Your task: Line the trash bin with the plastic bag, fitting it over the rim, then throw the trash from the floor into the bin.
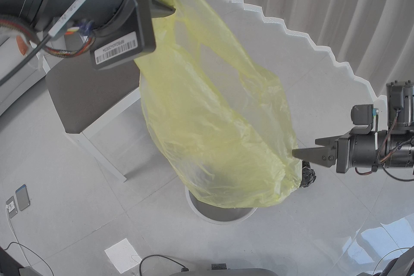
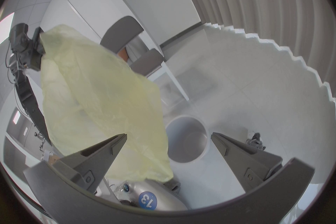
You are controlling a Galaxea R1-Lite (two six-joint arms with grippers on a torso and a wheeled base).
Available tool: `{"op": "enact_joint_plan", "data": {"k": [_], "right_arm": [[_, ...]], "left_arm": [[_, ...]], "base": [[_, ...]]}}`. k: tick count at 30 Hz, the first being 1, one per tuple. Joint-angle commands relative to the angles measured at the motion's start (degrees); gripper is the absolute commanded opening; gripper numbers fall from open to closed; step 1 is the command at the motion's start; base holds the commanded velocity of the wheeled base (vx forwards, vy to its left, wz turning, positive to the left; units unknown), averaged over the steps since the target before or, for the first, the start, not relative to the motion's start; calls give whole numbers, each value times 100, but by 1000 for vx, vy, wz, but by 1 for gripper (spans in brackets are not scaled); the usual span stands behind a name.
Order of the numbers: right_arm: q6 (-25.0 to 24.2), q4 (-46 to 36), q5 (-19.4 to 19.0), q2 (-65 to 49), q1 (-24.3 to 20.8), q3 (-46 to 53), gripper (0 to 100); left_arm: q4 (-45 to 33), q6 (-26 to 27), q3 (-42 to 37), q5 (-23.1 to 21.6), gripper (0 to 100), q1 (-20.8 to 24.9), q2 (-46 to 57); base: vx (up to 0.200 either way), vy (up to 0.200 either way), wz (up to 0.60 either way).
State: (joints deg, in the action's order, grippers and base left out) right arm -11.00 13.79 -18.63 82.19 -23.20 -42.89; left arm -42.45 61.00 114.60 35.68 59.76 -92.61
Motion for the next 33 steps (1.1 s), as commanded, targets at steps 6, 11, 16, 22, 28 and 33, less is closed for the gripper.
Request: {"op": "enact_joint_plan", "data": {"k": [6, 11, 16, 22, 28, 33], "right_arm": [[-17, 300, 26, -230, -607, 694, 100], [1, 318, 52, -388, -765, 993, 100], [-17, 326, 43, -282, -756, 931, 100], [-25, 862, 61, 298, -748, 799, 100], [-8, 1460, 219, 799, -827, 817, 100], [-34, 1486, 351, 825, -1038, 878, 0]], "left_arm": [[-97, -1, -1, 0, 0, -43, 77], [-97, -1, -1, 0, 0, -78, 112], [-88, -9, -1, 0, 0, -78, 129], [-88, -9, -1, 0, 0, -78, 182], [-88, -9, -1, 0, 0, -78, 182], [-79, -36, -1, 0, 0, -78, 165]], "base": [[0, 0, 0], [0, 0, 0], [0, 0, 0], [0, 0, 0], [0, 0, 0], [0, 0, 0]]}}
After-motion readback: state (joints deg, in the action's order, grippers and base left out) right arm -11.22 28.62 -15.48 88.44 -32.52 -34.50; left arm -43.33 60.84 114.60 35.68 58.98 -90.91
